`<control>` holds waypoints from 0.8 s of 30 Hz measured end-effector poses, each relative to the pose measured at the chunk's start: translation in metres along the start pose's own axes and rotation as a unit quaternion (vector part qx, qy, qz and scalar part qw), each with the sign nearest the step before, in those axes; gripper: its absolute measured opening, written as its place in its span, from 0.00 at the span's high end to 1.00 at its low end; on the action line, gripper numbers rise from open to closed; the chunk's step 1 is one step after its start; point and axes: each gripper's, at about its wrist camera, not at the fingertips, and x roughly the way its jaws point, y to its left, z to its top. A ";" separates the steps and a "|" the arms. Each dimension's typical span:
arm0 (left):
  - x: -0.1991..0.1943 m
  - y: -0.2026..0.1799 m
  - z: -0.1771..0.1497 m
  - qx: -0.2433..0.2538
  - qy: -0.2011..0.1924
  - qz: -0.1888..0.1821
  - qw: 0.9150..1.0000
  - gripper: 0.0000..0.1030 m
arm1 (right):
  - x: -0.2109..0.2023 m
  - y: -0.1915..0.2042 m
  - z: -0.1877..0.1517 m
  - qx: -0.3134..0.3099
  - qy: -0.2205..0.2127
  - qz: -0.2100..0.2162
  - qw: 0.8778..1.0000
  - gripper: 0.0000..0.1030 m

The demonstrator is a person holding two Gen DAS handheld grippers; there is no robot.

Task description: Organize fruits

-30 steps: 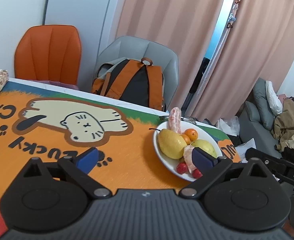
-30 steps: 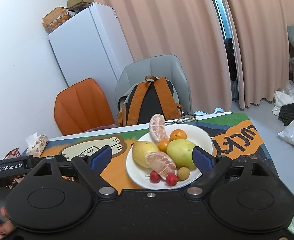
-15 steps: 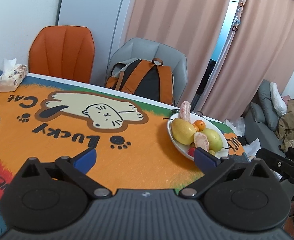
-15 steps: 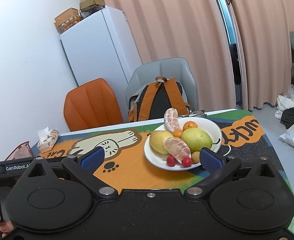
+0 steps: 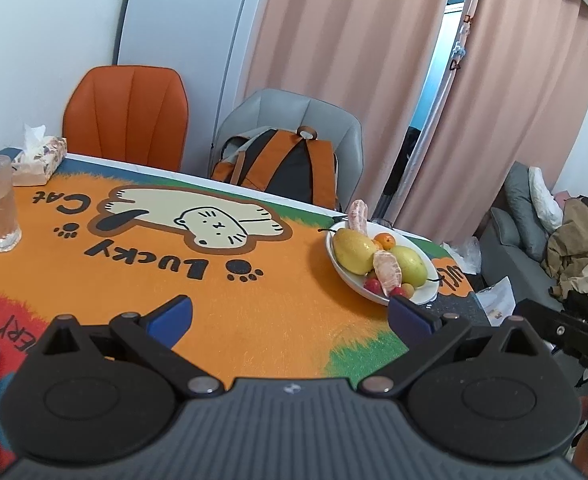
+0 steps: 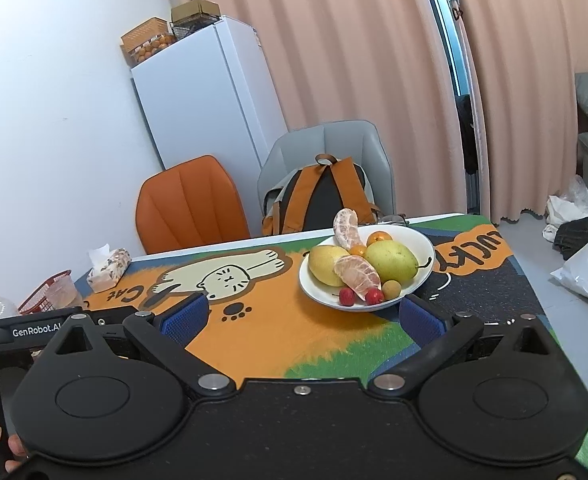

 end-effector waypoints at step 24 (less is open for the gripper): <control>-0.087 0.017 -0.030 0.052 0.016 0.012 0.998 0.00 | -0.062 0.053 -0.022 -0.019 0.012 0.017 1.000 0.00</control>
